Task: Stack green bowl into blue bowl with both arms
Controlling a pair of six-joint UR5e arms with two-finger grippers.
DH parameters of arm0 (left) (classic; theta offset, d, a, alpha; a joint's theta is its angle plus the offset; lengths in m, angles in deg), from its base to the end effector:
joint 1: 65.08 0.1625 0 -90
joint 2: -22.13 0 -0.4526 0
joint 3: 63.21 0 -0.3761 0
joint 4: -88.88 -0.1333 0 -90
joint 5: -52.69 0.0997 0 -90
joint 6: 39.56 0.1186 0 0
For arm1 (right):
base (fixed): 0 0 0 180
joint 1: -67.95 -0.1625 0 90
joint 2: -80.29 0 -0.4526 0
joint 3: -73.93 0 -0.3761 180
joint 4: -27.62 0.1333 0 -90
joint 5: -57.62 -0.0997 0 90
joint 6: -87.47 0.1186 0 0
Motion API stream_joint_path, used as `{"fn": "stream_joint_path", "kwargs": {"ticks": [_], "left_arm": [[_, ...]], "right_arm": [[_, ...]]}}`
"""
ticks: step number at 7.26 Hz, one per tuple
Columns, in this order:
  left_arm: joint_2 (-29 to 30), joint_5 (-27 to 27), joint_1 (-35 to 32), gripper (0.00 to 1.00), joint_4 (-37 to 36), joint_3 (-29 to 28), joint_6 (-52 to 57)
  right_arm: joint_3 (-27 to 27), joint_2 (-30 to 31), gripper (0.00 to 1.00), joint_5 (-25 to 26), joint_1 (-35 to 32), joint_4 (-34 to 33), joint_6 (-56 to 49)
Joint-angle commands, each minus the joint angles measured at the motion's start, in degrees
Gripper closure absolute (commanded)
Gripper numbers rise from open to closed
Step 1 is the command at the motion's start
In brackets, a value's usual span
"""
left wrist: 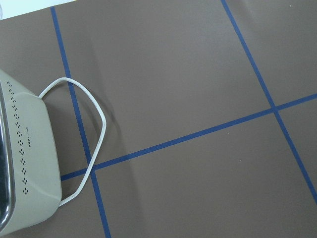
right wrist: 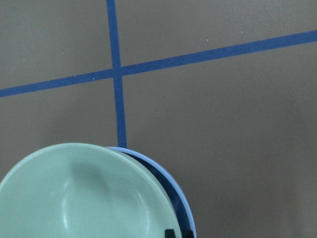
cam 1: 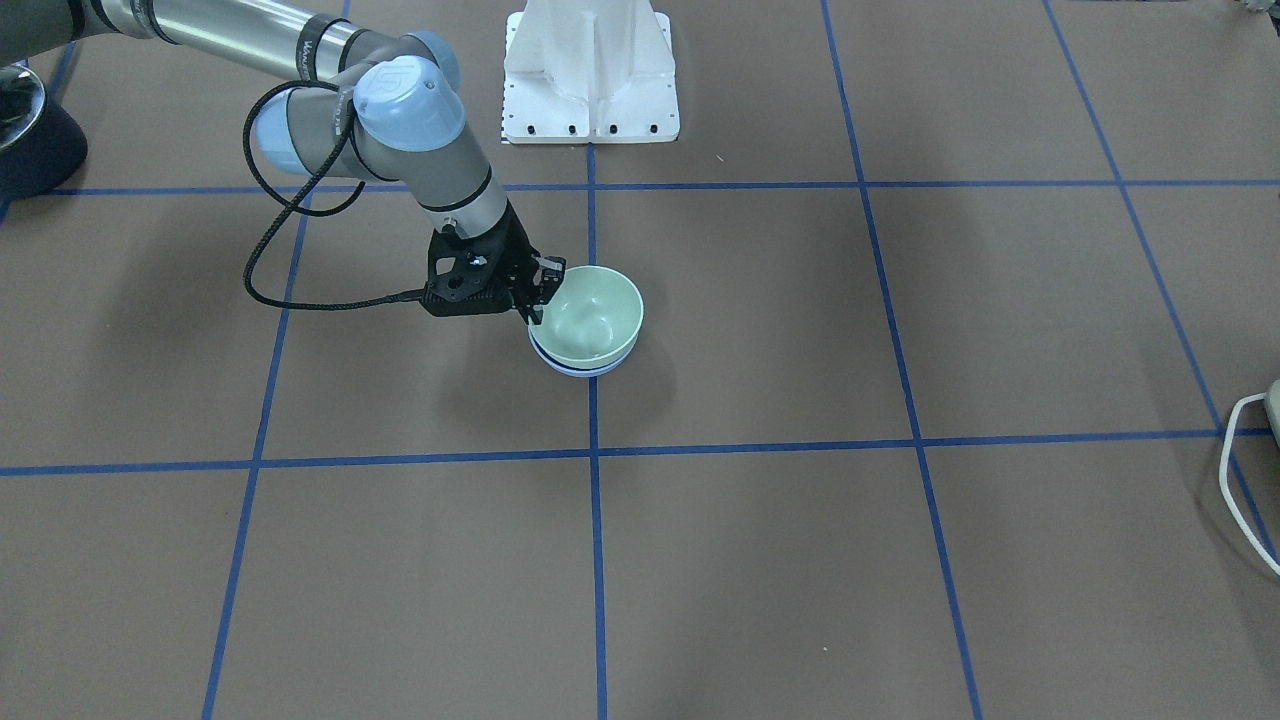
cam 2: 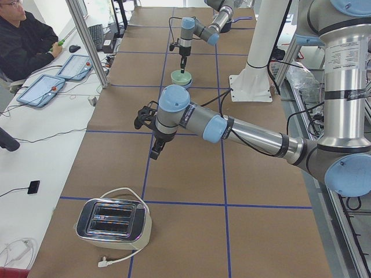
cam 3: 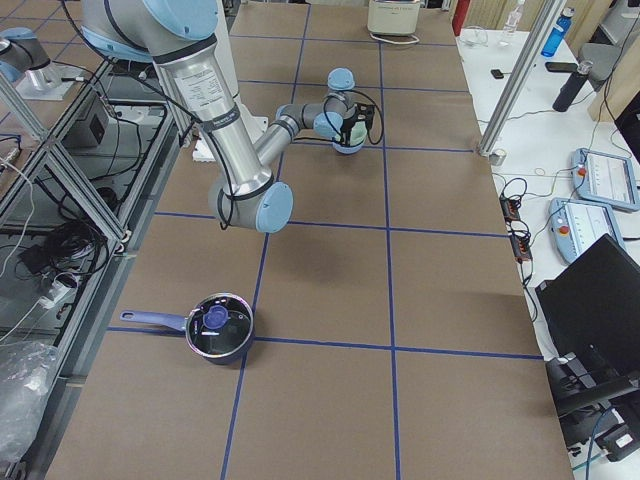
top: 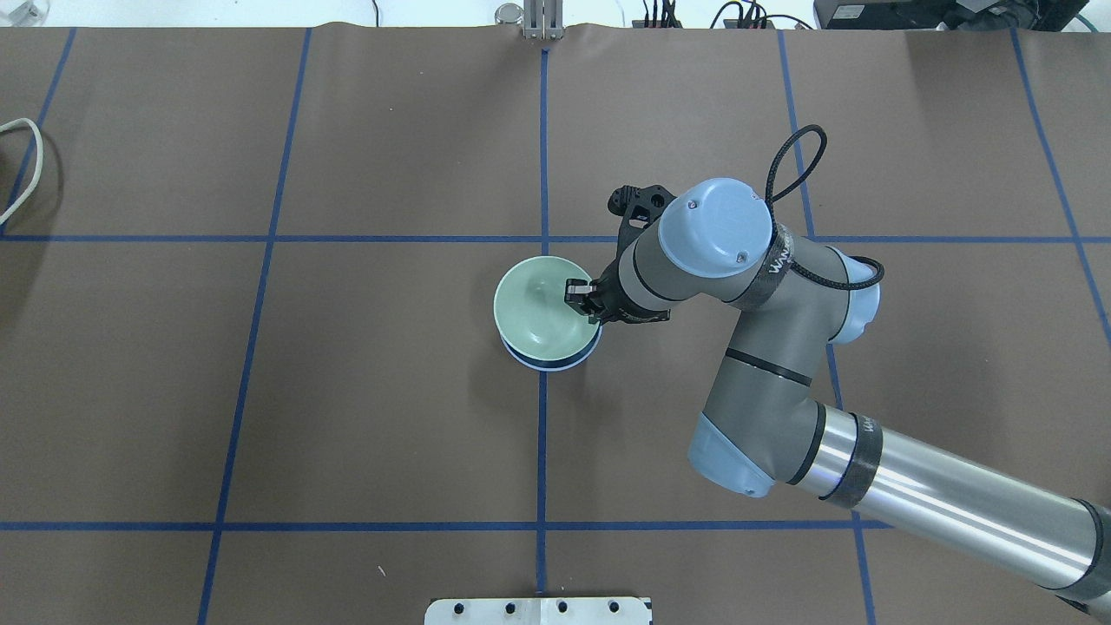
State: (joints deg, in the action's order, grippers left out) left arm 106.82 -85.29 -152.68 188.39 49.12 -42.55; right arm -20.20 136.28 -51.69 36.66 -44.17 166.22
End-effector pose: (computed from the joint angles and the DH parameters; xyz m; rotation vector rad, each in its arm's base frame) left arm -0.0266 -0.4439 0.5296 0.3963 0.8415 0.1842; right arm -0.5471 -0.4426 0.2844 0.0650 -1.0195 0.1532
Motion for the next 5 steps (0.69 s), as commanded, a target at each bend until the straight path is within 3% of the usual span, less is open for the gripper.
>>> {"fn": "stream_joint_path", "kwargs": {"ticks": [1, 2, 3, 5], "left_arm": [[0.0, 0.0, 0.0, 0.02, -0.1, -0.1, 0.0], [0.0, 0.0, 0.0, 0.02, -0.1, -0.1, 0.0], [0.0, 0.0, 0.0, 0.02, -0.1, 0.0, 0.0], [-0.1, -0.1, -0.1, 0.02, -0.2, 0.2, 0.0]], "right_arm": [[-0.1, 0.0, 1.00, 0.0, 0.0, 0.4, 0.0], [0.6, 0.6, 0.15, 0.2, 0.0, 4.1, 0.0], [1.7, 0.8, 0.00, 0.1, 0.0, 6.3, 0.1], [1.8, 0.7, 0.00, 0.1, -0.2, 6.4, 0.0]]}}
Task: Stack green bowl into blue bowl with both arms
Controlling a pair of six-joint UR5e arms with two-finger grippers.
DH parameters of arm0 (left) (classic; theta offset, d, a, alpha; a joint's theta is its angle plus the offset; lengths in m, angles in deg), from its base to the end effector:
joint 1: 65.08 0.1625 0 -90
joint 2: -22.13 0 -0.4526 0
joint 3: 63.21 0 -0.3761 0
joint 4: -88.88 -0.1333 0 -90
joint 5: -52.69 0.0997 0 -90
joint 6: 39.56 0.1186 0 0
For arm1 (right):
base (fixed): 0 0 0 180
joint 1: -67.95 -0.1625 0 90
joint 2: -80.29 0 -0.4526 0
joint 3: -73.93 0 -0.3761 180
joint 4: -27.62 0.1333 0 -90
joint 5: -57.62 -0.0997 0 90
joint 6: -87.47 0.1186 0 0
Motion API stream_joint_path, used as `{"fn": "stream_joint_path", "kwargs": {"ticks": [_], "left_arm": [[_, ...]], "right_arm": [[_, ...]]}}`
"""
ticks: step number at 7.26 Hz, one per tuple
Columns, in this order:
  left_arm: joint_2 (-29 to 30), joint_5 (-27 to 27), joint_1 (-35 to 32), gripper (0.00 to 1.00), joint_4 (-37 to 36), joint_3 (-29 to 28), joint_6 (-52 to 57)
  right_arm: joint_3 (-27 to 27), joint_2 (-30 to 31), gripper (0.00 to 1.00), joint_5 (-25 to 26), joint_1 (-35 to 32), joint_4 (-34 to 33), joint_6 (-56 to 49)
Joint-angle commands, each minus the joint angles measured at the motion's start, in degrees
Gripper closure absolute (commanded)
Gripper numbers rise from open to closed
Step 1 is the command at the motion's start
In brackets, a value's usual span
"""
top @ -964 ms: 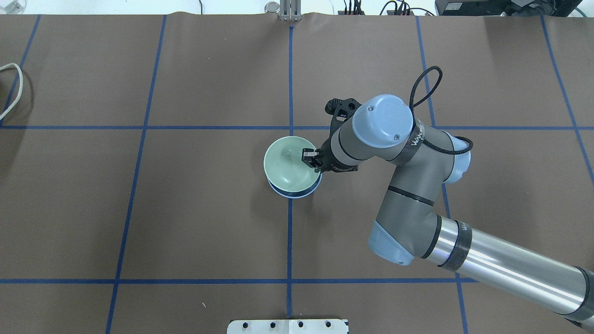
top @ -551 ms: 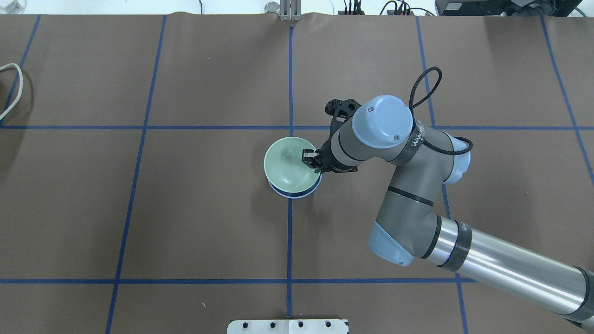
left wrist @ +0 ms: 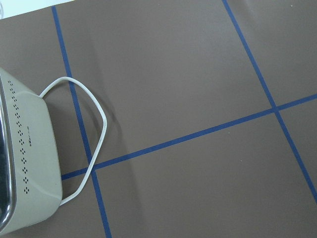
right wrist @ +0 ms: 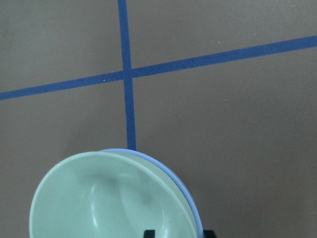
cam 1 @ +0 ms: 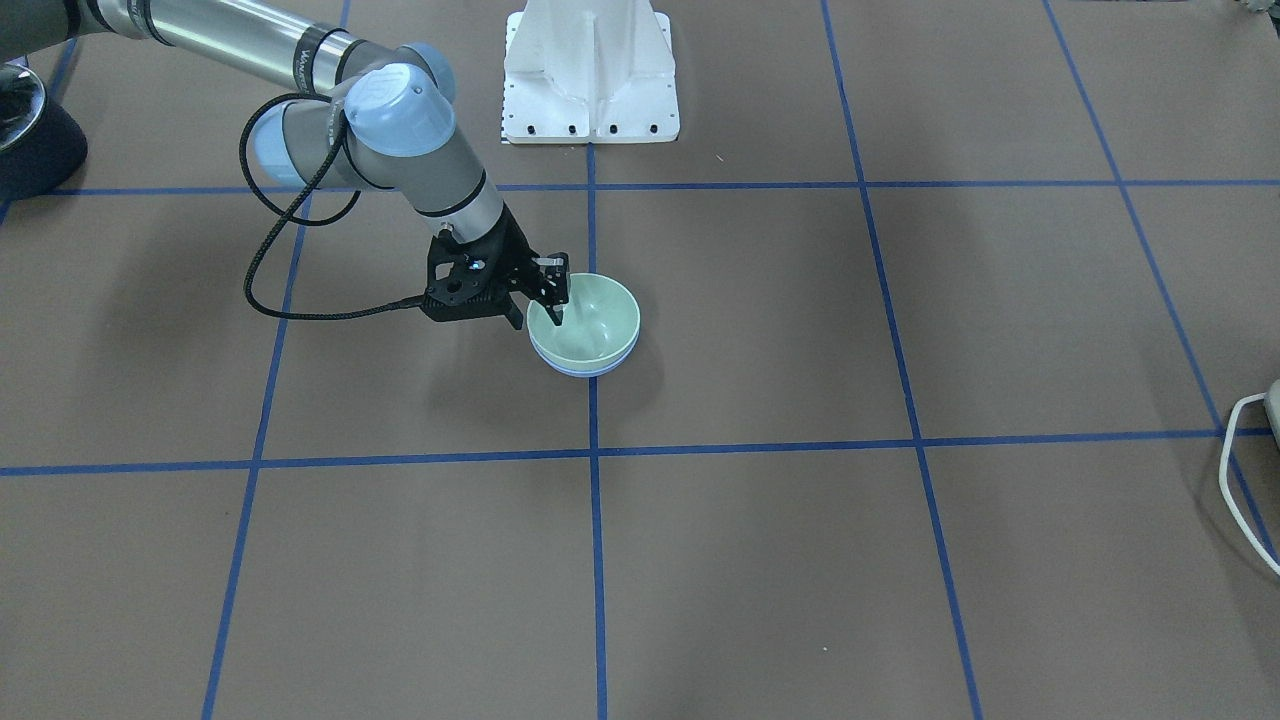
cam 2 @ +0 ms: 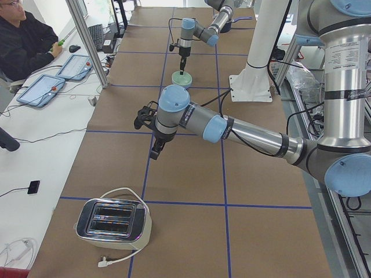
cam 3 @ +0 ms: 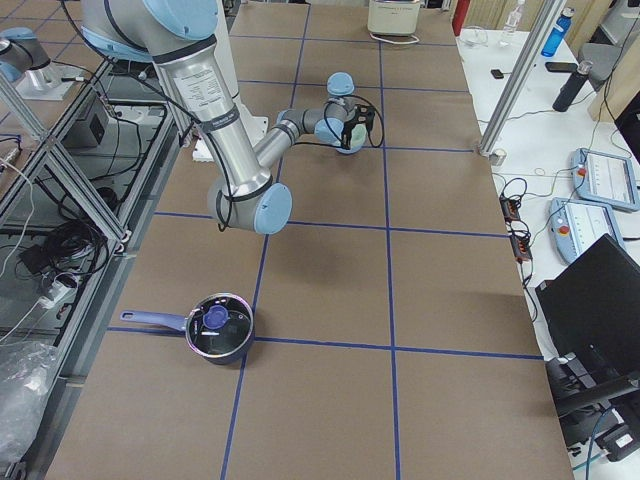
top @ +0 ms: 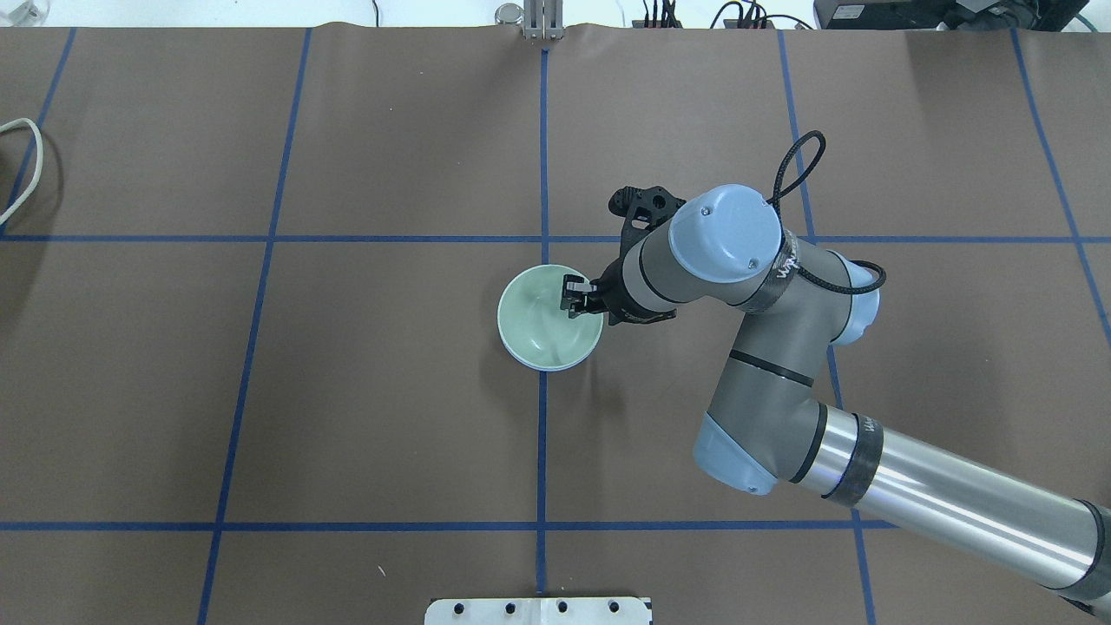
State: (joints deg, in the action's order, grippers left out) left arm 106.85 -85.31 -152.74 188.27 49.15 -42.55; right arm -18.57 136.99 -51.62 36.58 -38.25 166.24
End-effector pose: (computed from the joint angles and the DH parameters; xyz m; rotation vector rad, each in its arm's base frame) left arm -0.0271 -0.4440 0.5293 0.3957 0.8416 0.1829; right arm -0.5490 -0.4450 0.2906 0.0925 -1.0751 0.1412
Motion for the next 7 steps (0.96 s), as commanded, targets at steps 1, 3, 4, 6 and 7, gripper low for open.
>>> {"fn": "stream_joint_path", "kwargs": {"ticks": [1, 3, 4, 6, 7], "left_arm": [[0.0, -0.2, -0.7, 0.02, -0.2, 0.2, 0.0], [-0.1, -1.6, -1.8, 0.02, 0.1, 0.1, 0.1], [-0.1, -1.6, -2.0, 0.02, 0.2, 0.0, 0.5], [-0.2, -1.6, -3.9, 0.02, -0.3, -2.0, 5.1], [-0.2, -1.6, -4.6, 0.02, -0.3, -3.2, 6.8]], "right_arm": [[0.0, -0.1, 0.00, -0.5, -1.1, 0.4, -0.1], [-0.3, -0.3, 0.00, -5.8, -6.7, -0.1, -1.9], [-0.6, 0.3, 0.00, -8.5, -10.5, -0.5, -5.7], [-0.1, 2.0, 0.00, -13.2, -19.5, -4.9, -15.5], [0.6, 3.4, 0.00, -17.7, -24.6, -7.1, -25.9]]}}
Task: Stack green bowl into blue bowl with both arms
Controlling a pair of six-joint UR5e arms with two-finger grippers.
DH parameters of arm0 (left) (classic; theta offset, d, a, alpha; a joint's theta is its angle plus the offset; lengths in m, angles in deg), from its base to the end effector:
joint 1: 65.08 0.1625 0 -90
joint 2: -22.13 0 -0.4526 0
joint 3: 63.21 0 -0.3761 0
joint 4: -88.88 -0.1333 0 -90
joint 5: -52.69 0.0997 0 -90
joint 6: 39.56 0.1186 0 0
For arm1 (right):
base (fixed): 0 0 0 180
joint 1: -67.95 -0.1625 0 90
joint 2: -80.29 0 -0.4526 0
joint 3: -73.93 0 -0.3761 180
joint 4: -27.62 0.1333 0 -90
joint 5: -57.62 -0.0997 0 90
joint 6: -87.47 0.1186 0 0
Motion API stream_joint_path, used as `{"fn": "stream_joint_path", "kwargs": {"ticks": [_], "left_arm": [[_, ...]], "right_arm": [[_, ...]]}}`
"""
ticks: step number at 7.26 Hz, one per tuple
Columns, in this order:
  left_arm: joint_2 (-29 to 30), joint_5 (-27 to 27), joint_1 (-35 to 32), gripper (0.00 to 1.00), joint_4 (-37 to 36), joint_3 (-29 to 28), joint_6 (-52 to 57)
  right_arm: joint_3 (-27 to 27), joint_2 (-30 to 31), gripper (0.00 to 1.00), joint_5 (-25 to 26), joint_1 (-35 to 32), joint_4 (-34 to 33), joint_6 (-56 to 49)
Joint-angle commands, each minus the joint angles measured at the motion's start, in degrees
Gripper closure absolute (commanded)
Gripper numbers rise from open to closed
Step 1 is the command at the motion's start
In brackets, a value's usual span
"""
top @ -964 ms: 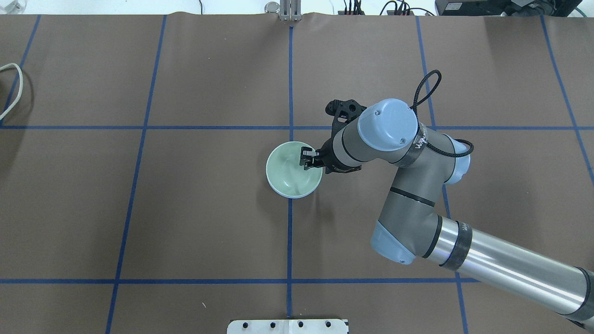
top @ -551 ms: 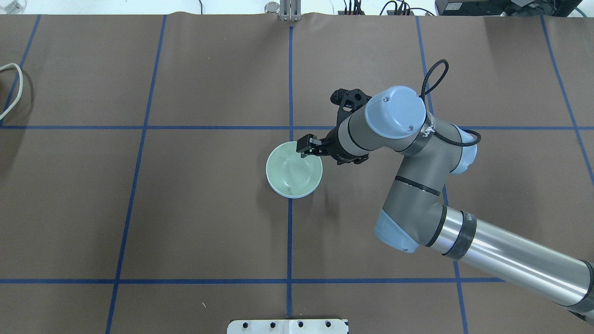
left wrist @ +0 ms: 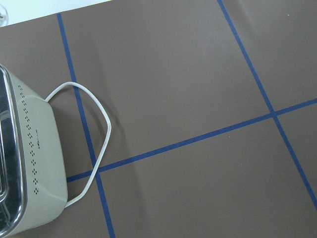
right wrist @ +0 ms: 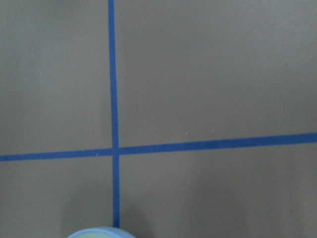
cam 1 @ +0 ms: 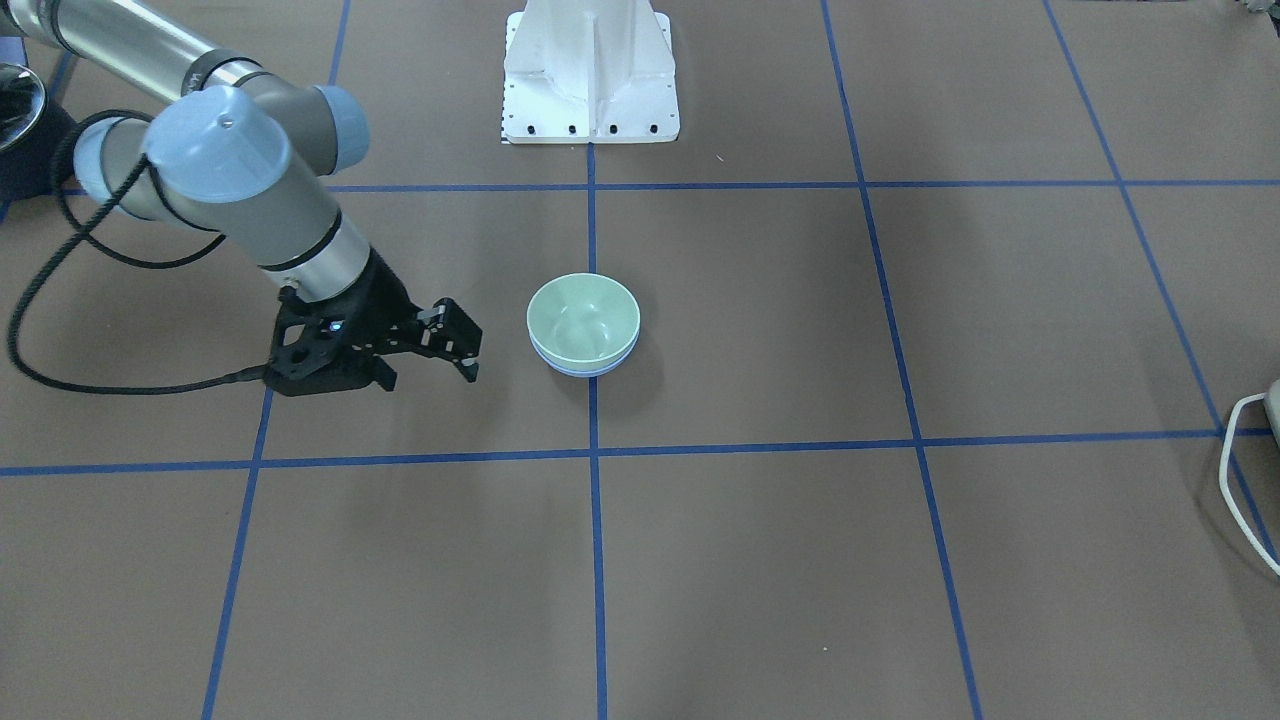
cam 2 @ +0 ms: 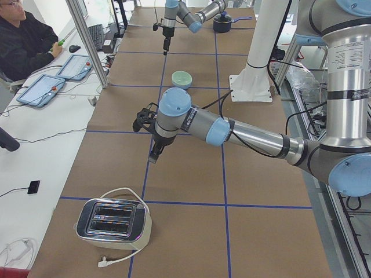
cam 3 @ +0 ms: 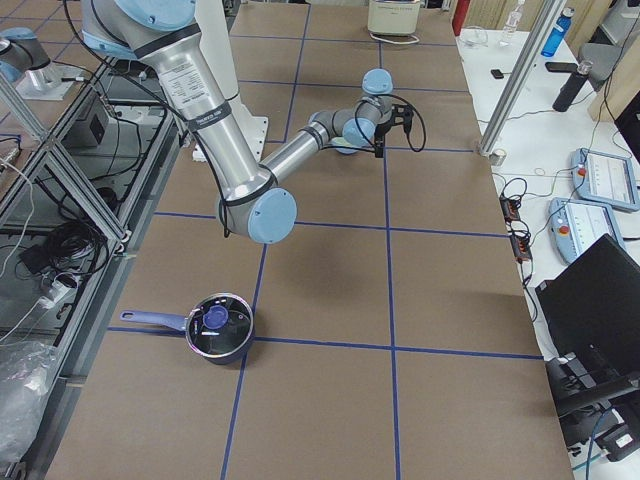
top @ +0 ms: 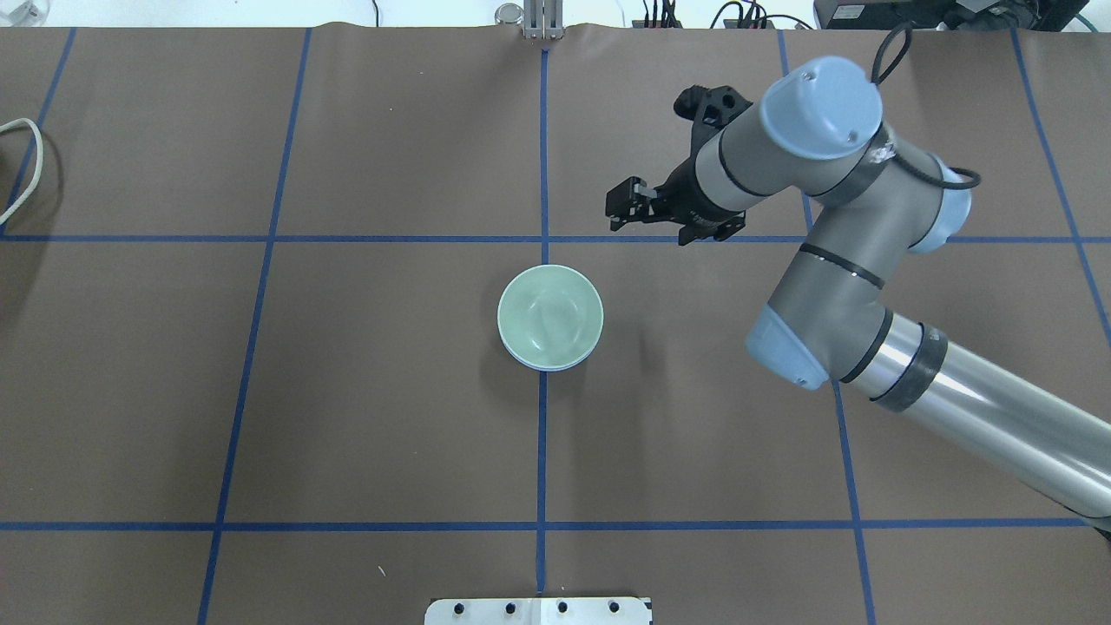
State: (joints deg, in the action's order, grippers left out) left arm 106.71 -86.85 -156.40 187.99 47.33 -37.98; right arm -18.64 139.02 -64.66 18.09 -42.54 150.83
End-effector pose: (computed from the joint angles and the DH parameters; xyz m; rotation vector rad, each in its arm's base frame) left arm -0.0533 -0.4417 0.5442 0.4175 0.8411 0.1870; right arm -0.3895 -0.5704 0.3190 0.1545 -1.0354 0.1038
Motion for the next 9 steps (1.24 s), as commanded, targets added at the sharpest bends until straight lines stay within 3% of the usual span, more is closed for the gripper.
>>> {"fn": "stream_joint_path", "kwargs": {"ticks": [1, 6, 9], "left_arm": [[0.2, 0.1, -1.3, 0.02, -0.1, -2.4, 2.5], [4.6, 0.8, -4.0, 0.02, -0.1, -14.6, 9.6], [6.0, 0.7, -4.5, 0.02, -1.7, -16.0, 9.6]], "right_arm": [[1.6, 2.3, 0.00, -6.1, -9.9, -5.1, -19.2], [14.0, 6.7, 0.00, -11.5, -30.0, -6.0, -48.9], [13.2, 11.5, 0.00, -13.9, -34.8, -9.9, -52.7]]}}
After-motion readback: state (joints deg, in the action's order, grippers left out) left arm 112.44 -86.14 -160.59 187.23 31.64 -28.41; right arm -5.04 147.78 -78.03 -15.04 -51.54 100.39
